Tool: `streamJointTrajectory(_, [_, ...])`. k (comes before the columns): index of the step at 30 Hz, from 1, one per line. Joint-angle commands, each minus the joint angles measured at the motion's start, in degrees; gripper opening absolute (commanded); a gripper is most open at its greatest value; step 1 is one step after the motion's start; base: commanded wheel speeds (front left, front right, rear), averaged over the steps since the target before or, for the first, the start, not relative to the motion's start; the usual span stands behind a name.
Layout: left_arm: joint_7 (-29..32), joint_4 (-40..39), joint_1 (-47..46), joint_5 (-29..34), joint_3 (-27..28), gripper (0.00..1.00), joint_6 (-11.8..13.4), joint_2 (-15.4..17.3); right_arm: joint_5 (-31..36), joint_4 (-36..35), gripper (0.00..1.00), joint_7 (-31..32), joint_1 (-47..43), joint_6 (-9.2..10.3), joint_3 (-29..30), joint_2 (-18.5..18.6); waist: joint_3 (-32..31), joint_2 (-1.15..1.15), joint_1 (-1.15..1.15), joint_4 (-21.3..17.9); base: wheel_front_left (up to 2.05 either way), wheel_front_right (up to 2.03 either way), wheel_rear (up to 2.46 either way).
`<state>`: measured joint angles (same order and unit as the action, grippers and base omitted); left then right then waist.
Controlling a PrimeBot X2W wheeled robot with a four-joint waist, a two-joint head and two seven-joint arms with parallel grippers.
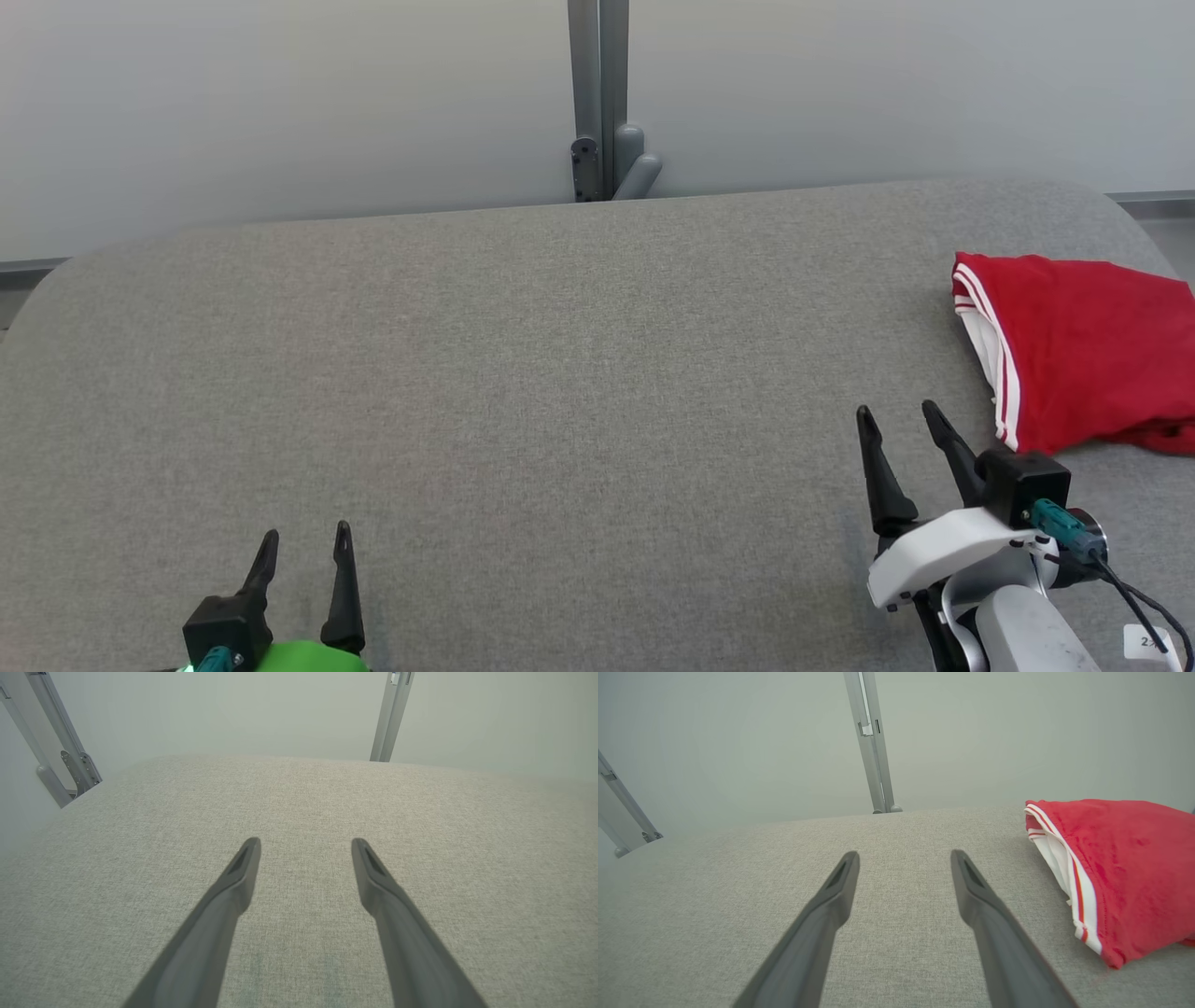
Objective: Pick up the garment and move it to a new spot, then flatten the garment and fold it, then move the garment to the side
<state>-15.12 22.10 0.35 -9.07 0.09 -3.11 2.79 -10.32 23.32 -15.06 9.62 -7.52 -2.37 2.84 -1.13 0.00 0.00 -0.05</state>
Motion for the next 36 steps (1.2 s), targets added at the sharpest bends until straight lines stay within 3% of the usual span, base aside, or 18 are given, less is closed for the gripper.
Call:
streamJointTrajectory(1, [0.02,-0.32,0.57,-0.42,0.39,1.00,-0.48,0.24,0.55,0.56,1.00,-0.10,-0.96,0.07,0.23,0.19,0.01,0.00,0.00,0.04,0.00,0.00,0.00])
streamJointTrajectory(36, [0.02,-0.41,0.16,-2.67,-0.91,1.00,-1.21,0.25,2.43,3.53,1.00,-0.10,-0.52,0.07,-0.18,0.18,2.12,0.00,0.00,-0.44,0.00,0.00,0.00])
